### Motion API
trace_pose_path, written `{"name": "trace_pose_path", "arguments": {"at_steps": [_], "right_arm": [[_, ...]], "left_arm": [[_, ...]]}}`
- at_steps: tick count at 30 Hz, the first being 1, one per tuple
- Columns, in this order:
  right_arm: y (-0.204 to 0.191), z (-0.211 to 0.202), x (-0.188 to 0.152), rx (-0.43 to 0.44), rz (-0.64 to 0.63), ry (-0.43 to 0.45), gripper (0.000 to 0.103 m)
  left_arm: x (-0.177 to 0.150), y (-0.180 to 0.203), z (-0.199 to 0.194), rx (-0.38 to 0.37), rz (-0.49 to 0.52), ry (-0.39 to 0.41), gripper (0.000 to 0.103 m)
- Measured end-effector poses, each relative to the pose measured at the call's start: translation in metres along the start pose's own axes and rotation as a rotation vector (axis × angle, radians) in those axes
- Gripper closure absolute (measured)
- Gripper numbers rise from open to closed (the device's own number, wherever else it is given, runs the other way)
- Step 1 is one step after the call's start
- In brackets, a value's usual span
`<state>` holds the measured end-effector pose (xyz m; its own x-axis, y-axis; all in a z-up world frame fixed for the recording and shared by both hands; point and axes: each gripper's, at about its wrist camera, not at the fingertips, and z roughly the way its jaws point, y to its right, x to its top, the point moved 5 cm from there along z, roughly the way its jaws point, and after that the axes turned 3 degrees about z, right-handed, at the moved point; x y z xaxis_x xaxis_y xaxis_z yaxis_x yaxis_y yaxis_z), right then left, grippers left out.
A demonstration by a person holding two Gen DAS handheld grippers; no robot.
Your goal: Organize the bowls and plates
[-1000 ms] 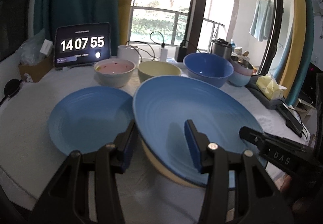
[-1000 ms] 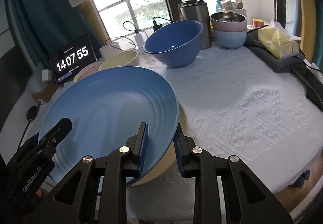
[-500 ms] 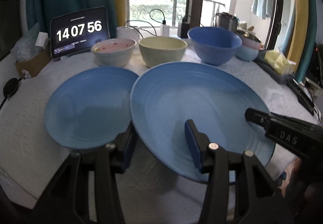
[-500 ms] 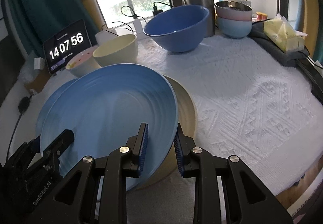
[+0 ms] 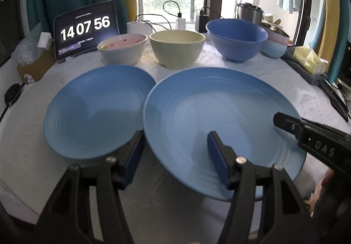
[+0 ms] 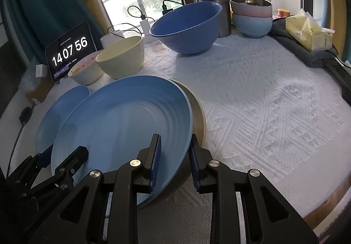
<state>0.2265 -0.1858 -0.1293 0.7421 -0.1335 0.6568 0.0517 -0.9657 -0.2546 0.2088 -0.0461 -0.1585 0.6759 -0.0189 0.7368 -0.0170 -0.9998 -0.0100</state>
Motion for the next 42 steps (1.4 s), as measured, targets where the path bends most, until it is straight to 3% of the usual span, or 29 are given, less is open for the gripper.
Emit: {"name": "trace_pose_path", "arguments": {"at_steps": [9, 20, 27, 42], "right_arm": [[0.0, -0.003, 0.004, -0.012, -0.022, 0.007, 0.076], [0.004, -0.026, 0.024, -0.051, -0.036, 0.101, 0.075], [-0.021, -0.038, 0.034, -0.025, -0.084, 0.145, 0.075], [-0.08, -0.028, 0.029, 0.025, -0.177, 0.125, 0.075]], "left_arm": [[0.005, -0.013, -0.019, 0.008, -0.036, 0.048, 0.038], [0.012, -0.035, -0.044, 0.039, -0.085, 0.126, 0.038], [0.013, -0.055, -0.055, 0.06, -0.121, 0.161, 0.038], [0.005, -0.111, -0.066, 0.128, -0.208, 0.201, 0.038]]}}
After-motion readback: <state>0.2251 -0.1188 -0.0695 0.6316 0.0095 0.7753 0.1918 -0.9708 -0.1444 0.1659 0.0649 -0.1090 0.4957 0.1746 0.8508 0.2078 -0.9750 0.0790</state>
